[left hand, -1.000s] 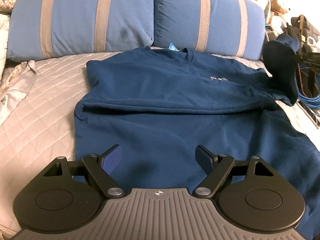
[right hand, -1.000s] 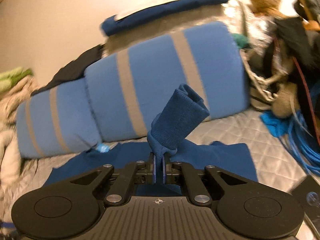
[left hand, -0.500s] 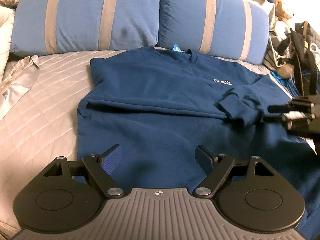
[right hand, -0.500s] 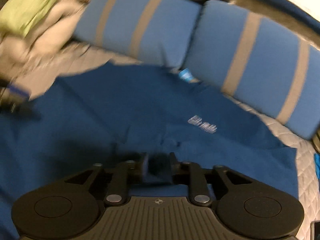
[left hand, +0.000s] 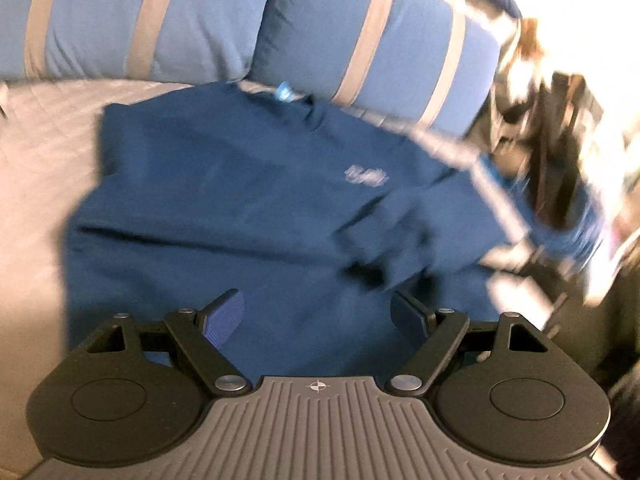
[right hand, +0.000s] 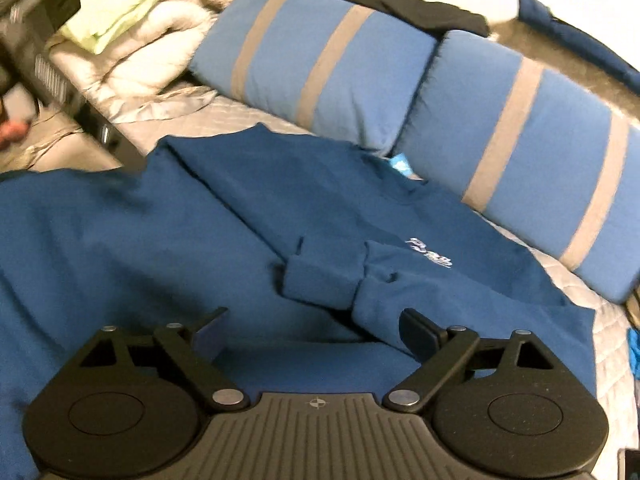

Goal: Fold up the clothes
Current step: 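Withdraw the right tool while moving the left tool over the folded sleeves, then close the left tool on the sweatshirt hem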

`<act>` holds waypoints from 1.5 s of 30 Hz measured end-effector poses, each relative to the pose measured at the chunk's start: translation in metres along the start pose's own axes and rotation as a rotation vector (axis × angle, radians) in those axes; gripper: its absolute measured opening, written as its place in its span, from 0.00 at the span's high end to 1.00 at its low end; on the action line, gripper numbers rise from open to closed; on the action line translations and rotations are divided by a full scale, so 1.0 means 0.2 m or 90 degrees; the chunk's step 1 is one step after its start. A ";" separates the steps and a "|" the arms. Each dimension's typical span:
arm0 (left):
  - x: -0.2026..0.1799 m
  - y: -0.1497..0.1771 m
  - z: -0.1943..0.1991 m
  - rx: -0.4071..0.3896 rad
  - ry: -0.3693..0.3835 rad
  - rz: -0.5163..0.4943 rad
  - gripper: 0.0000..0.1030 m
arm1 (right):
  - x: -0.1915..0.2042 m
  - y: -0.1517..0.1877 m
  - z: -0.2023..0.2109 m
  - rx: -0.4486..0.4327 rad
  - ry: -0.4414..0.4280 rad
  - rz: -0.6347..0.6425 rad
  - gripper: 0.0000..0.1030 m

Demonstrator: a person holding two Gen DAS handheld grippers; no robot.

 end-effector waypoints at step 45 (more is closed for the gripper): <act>0.00 0.04 -0.74 0.066 0.393 0.450 0.49 | -0.15 0.06 0.00 -0.003 0.004 -0.119 0.16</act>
Point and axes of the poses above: each gripper's, at about its wrist camera, not at the fingertips, and z roughly against the way its jaws point, x to its left, y to its underside, the point moved 4 cm from there along -z, roughly the way its jaws point, and after that the axes turned 8 degrees about -y, right-handed, at the moved point
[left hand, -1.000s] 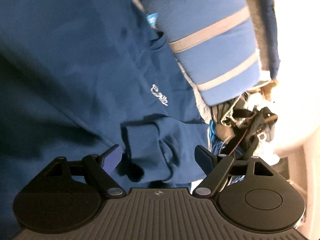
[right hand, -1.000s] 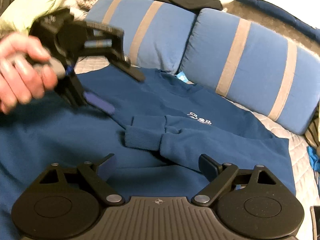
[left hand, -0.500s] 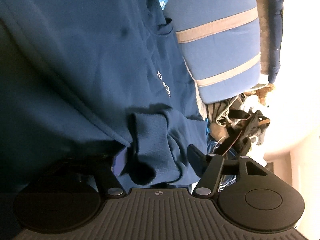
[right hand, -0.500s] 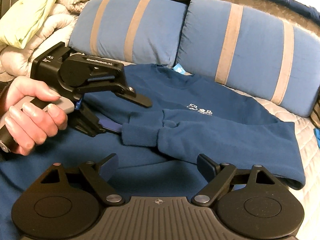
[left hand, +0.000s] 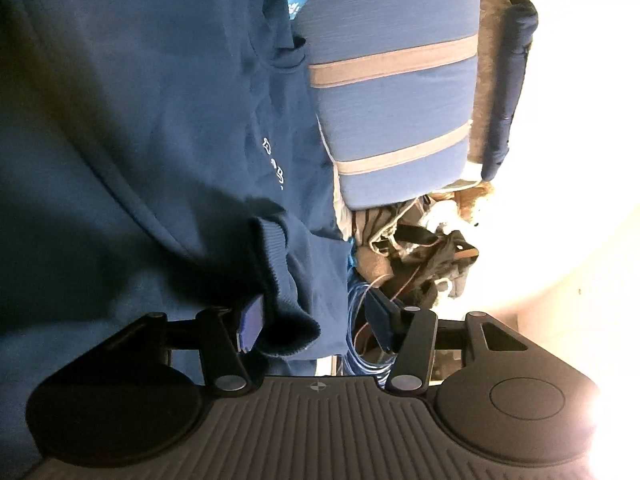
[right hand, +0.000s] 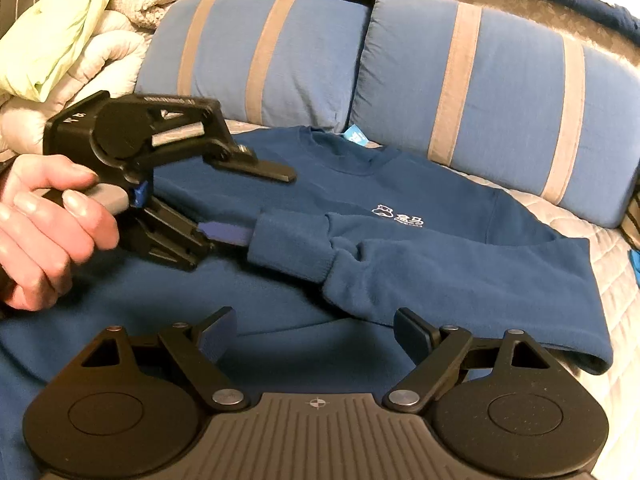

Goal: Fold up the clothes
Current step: 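Close the left tool on the sweatshirt hem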

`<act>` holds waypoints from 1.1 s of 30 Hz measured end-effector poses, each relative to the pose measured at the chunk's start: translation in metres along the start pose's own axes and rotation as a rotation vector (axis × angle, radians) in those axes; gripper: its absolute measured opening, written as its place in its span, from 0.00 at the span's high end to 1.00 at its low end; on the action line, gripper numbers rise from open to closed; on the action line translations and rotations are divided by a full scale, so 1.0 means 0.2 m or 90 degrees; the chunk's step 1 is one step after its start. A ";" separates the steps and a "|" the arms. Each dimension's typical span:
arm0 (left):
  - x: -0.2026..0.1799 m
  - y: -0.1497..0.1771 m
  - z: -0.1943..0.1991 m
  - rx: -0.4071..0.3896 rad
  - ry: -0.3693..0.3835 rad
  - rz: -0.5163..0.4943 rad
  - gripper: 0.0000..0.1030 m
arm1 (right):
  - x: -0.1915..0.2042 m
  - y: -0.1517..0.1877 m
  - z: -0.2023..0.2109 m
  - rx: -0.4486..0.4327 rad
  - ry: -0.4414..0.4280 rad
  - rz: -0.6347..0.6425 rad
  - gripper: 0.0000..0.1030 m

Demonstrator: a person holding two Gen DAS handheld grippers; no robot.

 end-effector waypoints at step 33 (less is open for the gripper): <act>-0.52 -0.08 0.22 -0.091 -0.056 -0.151 0.95 | -0.37 0.08 0.10 -0.027 0.202 -0.032 0.00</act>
Point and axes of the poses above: each gripper's, at about its wrist camera, not at the fingertips, and z roughly against the way its jaws point, x to its left, y to its underside, the point moved 4 cm from there along -z, roughly the way its jaws point, and after that the axes turned 8 degrees about -y, right-handed, at the moved point
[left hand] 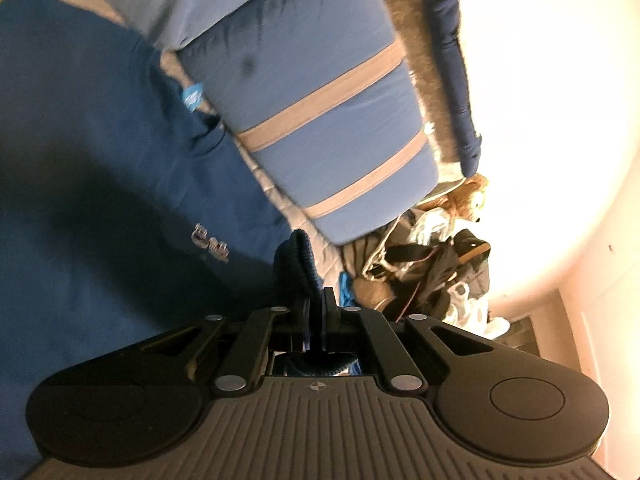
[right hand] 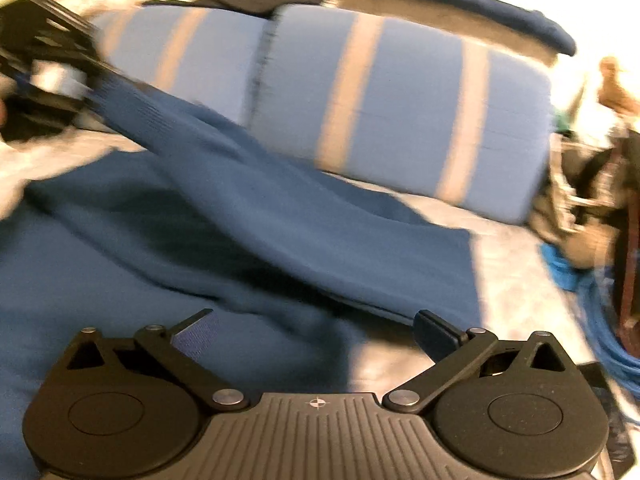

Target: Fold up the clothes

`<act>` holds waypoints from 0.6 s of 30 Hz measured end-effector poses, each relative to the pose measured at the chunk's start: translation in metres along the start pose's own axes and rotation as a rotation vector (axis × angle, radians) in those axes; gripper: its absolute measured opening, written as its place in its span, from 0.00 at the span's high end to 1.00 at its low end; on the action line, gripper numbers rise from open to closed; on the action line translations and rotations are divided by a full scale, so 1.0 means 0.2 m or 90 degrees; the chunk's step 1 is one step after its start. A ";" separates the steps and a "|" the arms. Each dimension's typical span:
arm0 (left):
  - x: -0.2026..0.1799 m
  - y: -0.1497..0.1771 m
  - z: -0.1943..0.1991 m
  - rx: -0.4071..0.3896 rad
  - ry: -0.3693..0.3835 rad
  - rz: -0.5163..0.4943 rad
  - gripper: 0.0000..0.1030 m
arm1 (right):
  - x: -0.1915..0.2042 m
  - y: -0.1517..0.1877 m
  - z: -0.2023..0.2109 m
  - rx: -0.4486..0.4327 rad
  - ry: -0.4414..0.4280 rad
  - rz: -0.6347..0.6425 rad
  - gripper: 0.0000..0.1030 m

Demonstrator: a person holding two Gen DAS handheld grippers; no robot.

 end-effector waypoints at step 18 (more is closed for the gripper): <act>0.08 -0.20 0.32 -0.073 -0.003 0.014 0.95 | -0.43 -0.02 -0.24 -0.009 0.058 -0.162 0.00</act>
Point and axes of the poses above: each gripper's, at about its wrist camera, not at the fingertips, and z roughly against the way its jaws point, x to its left, y to its underside, the point moved 4 cm from there along -z, roughly the way its jaws point, and after that the axes turned 8 degrees about -y, right-handed, at the moved point
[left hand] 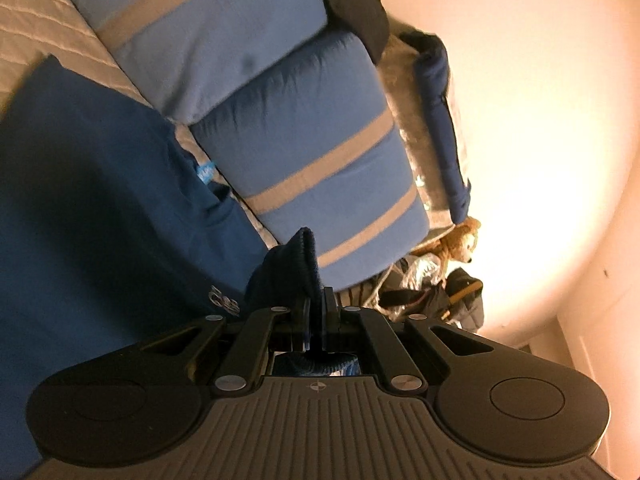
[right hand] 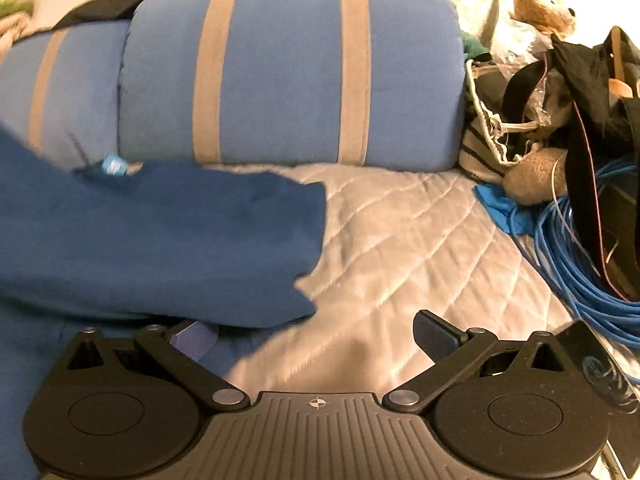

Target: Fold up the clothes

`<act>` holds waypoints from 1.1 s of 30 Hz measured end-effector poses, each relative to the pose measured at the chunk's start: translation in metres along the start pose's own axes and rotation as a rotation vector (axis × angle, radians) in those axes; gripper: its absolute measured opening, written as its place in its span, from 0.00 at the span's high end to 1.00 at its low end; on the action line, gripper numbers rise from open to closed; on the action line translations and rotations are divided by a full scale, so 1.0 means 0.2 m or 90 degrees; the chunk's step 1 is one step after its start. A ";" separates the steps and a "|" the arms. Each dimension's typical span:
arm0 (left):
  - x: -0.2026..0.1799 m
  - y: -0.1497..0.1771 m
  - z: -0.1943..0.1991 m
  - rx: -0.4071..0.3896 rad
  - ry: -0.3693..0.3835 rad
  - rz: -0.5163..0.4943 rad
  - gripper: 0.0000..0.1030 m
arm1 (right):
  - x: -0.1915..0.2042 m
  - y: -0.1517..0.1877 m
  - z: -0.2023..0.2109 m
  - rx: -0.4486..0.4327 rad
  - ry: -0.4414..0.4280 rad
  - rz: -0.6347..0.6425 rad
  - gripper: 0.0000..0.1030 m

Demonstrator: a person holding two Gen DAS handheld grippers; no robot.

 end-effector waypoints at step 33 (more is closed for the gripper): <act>0.47 -0.13 0.31 0.010 -0.308 -0.207 0.95 | 0.26 -0.07 -0.12 0.096 -0.066 0.242 0.90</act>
Point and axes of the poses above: each gripper's, at about its wrist camera, not at the fingertips, and z roughly against the way its jaws point, x to its left, y to its underside, the point moved 4 cm from there along -z, roughly the way its jaws point, and after that the axes turned 8 degrees about -y, right-handed, at the moved point
